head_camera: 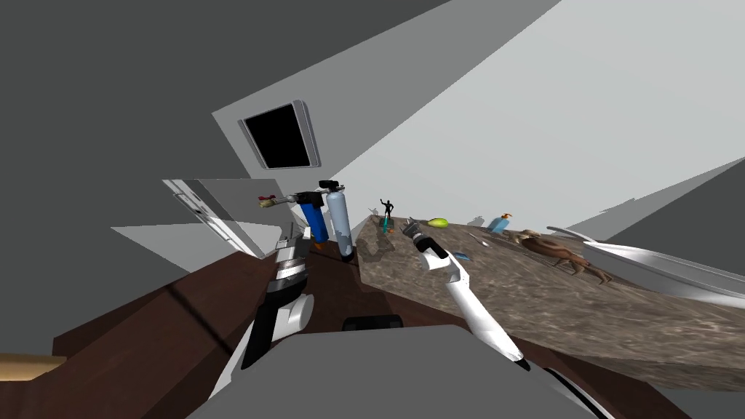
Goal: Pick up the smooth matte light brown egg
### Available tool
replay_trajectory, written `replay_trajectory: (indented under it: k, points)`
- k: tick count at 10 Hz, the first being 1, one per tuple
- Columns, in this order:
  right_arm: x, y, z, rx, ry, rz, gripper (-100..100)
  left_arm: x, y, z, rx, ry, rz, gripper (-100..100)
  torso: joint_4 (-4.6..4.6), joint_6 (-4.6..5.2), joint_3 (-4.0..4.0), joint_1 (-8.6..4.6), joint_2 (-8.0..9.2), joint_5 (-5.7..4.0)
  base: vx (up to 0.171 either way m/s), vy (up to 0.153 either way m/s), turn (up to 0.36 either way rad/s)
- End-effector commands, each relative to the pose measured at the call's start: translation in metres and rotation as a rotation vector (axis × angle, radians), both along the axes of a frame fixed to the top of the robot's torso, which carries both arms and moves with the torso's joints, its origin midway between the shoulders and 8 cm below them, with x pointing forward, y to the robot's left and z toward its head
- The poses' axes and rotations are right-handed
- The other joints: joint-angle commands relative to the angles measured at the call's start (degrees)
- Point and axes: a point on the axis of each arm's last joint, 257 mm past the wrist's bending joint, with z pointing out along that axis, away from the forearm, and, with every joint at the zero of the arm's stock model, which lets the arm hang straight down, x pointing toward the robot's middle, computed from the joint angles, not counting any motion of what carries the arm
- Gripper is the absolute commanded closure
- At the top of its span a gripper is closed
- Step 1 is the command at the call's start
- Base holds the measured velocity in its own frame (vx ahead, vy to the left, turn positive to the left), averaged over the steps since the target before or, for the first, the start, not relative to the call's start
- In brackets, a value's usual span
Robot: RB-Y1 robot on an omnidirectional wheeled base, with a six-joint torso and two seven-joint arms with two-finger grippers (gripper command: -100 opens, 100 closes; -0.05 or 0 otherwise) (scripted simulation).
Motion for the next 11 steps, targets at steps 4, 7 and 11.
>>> replay_trajectory:
  k: [4,7,11]
  points:
    - [0.02,-0.006,-0.025,0.124,0.132,0.001,-100,0.0,0.0,0.0,0.0,0.0,0.0,0,-0.01,0.0,-0.02,0.0,-0.03,0.0,0.006,0.016,-0.058]
    - [0.028,-0.01,-0.043,0.21,0.218,-0.01,-100,0.0,0.0,0.0,0.0,0.0,0.0,0,-0.02,0.01,-0.05,0.06,-0.09,0.01,0.016,0.03,-0.063]
    - [0.035,-0.014,-0.058,0.304,0.294,-0.025,-100,0.0,0.0,0.0,0.0,0.0,0.0,0,-0.02,0.0,-0.06,0.04,-0.1,0.01,0.015,0.019,-0.026]
